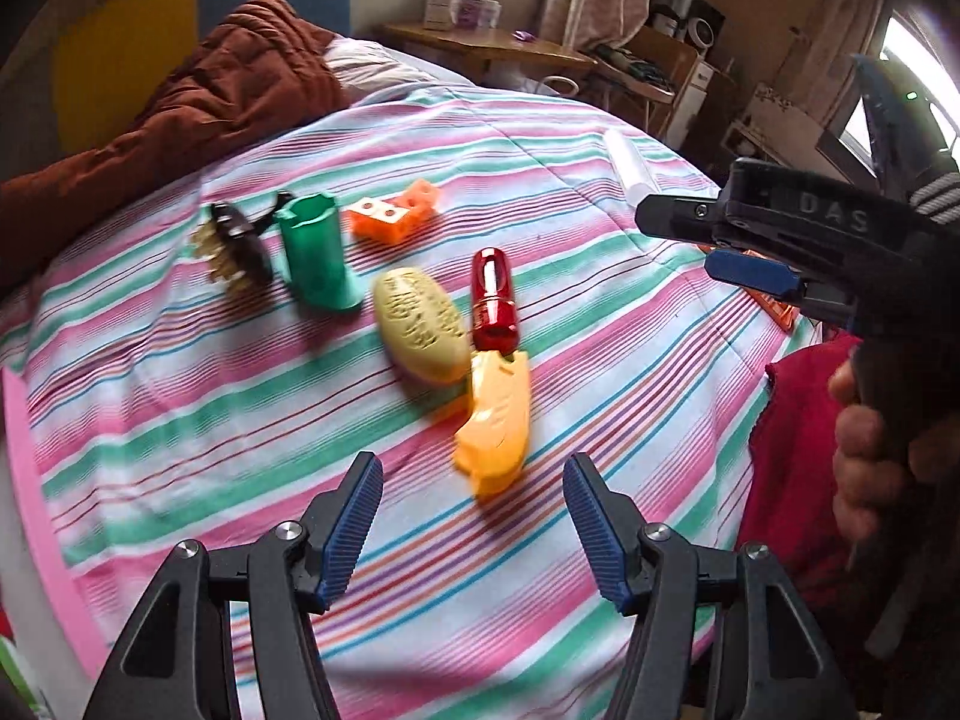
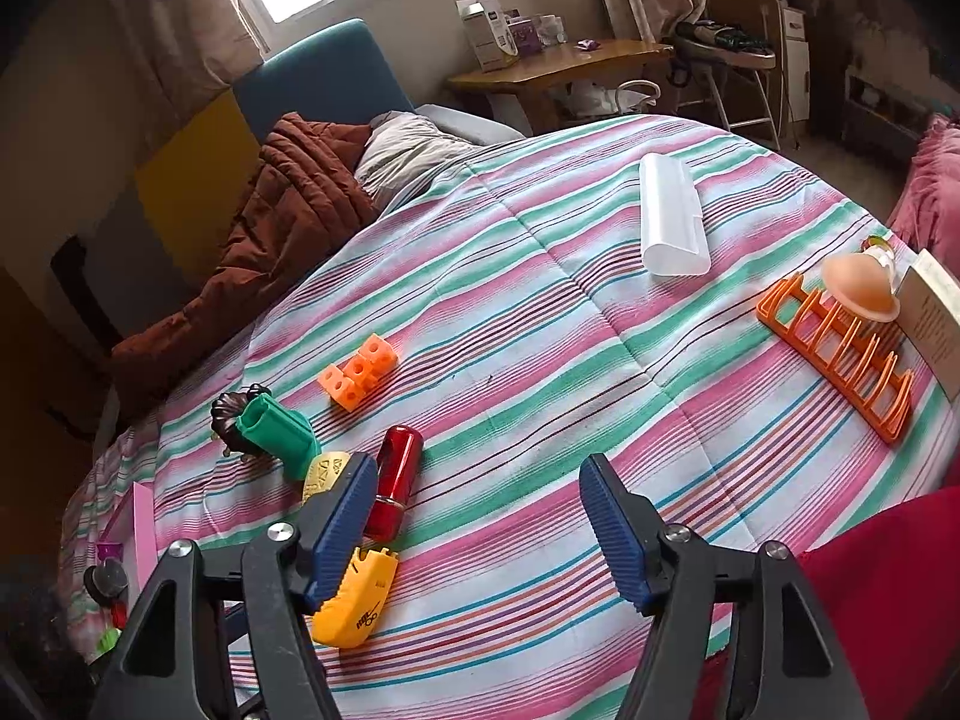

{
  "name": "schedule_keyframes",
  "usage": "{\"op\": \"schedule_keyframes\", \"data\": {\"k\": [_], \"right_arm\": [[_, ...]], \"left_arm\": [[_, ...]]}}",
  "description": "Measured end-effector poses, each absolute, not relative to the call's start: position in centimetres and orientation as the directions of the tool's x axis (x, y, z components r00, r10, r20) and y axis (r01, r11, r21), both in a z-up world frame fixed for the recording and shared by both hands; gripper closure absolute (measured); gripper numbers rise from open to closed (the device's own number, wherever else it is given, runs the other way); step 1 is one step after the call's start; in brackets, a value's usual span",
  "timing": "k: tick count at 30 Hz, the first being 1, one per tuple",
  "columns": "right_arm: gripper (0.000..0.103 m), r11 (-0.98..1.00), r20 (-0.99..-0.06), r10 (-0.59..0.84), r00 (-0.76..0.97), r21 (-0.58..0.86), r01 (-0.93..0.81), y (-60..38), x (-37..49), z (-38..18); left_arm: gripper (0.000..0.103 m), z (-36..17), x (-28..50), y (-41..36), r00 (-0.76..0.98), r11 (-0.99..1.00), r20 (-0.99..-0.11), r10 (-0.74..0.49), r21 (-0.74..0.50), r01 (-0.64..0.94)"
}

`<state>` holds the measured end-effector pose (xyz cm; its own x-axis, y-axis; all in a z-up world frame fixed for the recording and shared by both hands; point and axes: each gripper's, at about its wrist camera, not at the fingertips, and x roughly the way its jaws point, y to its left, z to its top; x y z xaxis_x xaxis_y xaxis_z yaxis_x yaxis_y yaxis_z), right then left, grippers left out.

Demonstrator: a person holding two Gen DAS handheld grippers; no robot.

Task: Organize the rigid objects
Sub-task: 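Close the left gripper on the yellow-orange plastic piece, then grasp the red glossy cylinder with the right gripper while the left gripper lifts the yellow piece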

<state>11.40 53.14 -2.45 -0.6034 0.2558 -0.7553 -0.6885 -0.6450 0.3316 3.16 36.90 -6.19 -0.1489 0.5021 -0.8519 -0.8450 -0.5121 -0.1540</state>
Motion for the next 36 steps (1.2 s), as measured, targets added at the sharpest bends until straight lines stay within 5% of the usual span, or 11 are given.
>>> {"op": "schedule_keyframes", "data": {"k": [5,6,7,18,23,36], "right_arm": [[0.032,-0.640,-0.757,0.247,-0.605,0.341,-0.688,53.4,11.5,-2.6],[0.032,-0.640,-0.757,0.247,-0.604,0.341,-0.689,53.5,11.5,-2.6],[0.032,-0.641,-0.759,0.248,-0.602,0.337,-0.690,53.5,11.4,-2.6],[0.033,-0.685,-0.799,0.195,-0.568,0.304,-0.662,52.2,10.1,-4.4],[0.046,-0.706,-0.826,0.133,-0.548,0.310,-0.637,51.4,9.1,-5.9],[0.051,-0.711,-0.876,0.092,-0.474,0.275,-0.647,52.2,2.9,-7.7]], "left_arm": [[0.040,-8.1,2.6,39.8,-0.130,-0.506,-0.879,0.459,-0.139,-0.851],[0.052,-8.6,2.5,40.1,-0.120,-0.499,-0.879,0.462,-0.146,-0.854],[0.074,-9.1,2.4,40.4,-0.104,-0.493,-0.880,0.464,-0.159,-0.855],[0.074,-9.4,1.8,32.8,-0.166,-0.583,-0.859,0.485,-0.175,-0.794],[0.074,-9.2,2.1,29.4,-0.204,-0.609,-0.851,0.484,-0.160,-0.777],[0.074,-9.2,2.0,27.6,-0.210,-0.627,-0.833,0.512,-0.195,-0.755]]}}
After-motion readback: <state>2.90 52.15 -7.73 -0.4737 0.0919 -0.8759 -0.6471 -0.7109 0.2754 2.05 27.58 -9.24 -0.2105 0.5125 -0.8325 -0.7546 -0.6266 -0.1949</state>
